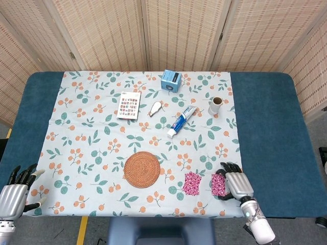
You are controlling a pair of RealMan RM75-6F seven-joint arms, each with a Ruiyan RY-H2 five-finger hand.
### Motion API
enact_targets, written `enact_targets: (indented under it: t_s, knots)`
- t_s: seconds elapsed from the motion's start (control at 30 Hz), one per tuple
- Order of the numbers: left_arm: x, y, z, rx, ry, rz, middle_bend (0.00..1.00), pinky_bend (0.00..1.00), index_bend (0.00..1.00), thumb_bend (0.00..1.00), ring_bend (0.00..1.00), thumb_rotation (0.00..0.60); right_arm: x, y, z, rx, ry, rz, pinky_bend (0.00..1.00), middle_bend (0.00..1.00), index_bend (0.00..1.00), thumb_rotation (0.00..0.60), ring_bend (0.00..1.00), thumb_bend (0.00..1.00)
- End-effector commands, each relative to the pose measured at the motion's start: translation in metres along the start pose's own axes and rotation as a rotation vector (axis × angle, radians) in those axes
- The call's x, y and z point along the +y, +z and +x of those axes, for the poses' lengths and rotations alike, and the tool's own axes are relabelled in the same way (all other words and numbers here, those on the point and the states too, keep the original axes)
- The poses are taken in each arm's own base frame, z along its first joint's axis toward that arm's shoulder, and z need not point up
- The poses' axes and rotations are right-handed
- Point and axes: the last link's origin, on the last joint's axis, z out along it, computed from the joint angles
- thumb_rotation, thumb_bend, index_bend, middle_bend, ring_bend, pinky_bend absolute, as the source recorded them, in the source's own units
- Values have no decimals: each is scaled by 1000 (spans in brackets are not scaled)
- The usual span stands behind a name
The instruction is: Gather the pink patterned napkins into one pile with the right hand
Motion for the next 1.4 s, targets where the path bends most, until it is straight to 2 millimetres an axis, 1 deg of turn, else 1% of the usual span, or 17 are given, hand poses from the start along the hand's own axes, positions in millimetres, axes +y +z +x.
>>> enact_targets:
  t_s: [0.03, 0.23, 0.37, 0.63, 0.77, 1.03, 1.27, 1.4]
  knots:
    - [0, 0, 0, 1, 0, 0, 131, 0, 252, 206, 204, 600, -1, -1, 1, 0, 9, 6, 0, 103, 266, 582, 0, 123]
    - [0, -1, 1, 4, -1, -2, 132, 0, 252, 207, 204, 600, -13, 0, 13, 27, 43, 52, 0, 104, 266, 580, 0, 124]
    - [0, -1, 1, 0, 0, 2, 131, 0, 252, 207, 204, 600, -23, 4, 17, 12, 76, 82, 0, 104, 266, 581, 0, 123]
    - [0, -1, 0, -4, -2, 0, 132, 0, 252, 206, 204, 600, -58, 19, 8, -32, 112, 155, 0, 104, 266, 581, 0, 124]
    - [-2, -2, -1, -6, -3, 6, 131, 0, 252, 206, 204, 600, -67, 24, 5, -41, 115, 162, 0, 104, 266, 581, 0, 124]
    - [-3, -1, -4, -14, -5, 5, 131, 0, 252, 206, 204, 600, -75, 27, 1, -53, 126, 164, 0, 104, 266, 581, 0, 123]
    - [-4, -1, -4, -15, -6, 9, 131, 0, 252, 206, 205, 600, -76, 28, 0, -57, 123, 166, 0, 104, 266, 579, 0, 124]
    - [-3, -1, -5, -18, -7, 7, 132, 0, 252, 207, 207, 600, -78, 28, -2, -68, 123, 176, 0, 102, 236, 579, 0, 123]
